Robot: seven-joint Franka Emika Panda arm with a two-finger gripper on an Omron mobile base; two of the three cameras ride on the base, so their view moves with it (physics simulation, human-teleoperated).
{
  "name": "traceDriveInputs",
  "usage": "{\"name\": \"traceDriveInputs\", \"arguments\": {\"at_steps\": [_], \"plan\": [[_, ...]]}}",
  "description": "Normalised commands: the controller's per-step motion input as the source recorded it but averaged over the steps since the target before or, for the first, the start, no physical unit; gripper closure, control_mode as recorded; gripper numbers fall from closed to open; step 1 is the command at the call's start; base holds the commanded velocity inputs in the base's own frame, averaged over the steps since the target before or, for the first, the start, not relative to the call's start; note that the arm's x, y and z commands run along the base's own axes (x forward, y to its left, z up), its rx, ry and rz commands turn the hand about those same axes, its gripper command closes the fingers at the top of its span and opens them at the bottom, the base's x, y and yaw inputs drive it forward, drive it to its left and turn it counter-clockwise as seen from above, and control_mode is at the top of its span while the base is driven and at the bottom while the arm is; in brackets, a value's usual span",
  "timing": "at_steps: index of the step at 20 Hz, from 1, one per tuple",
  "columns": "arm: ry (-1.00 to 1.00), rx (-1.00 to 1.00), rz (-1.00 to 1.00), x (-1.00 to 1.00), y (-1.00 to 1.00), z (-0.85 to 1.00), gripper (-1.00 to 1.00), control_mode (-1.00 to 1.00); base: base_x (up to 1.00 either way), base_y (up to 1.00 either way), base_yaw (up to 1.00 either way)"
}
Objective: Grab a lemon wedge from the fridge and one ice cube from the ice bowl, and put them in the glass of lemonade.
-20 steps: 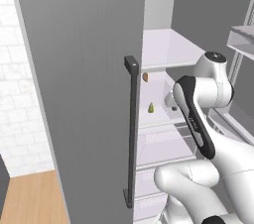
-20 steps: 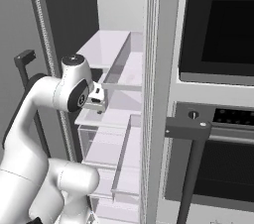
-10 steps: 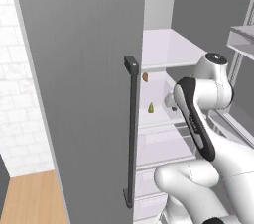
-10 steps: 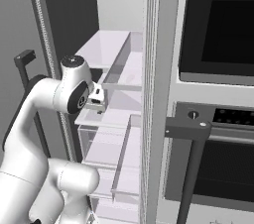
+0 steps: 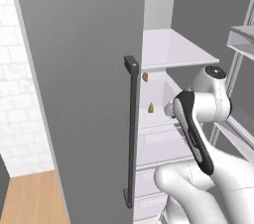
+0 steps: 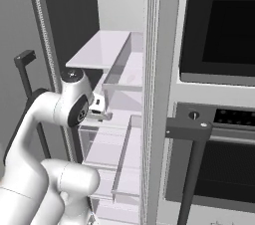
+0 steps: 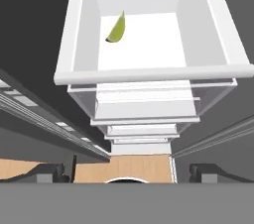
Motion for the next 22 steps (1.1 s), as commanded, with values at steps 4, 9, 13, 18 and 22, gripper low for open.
{"name": "traceDriveInputs", "arguments": {"at_steps": [4, 9, 13, 18, 22], "plan": [[0.05, 0.0, 0.01, 0.31, 0.0, -0.59, -1.0, -1.0, 0.0, 0.0, 0.0], [0.0, 0.0, 0.05, 0.75, 0.06, -0.25, -1.0, -1.0, 0.0, 0.0, 0.0], [0.0, 0.0, 0.06, 0.7, 0.08, 0.0, -1.0, -1.0, 0.0, 0.0, 0.0], [0.05, 0.0, 0.03, 0.87, 0.14, 0.05, -1.0, -1.0, 0.0, 0.0, 0.0], [0.06, 0.0, 0.01, 0.53, 0.2, 0.0, -1.0, -1.0, 0.0, 0.0, 0.0]]}}
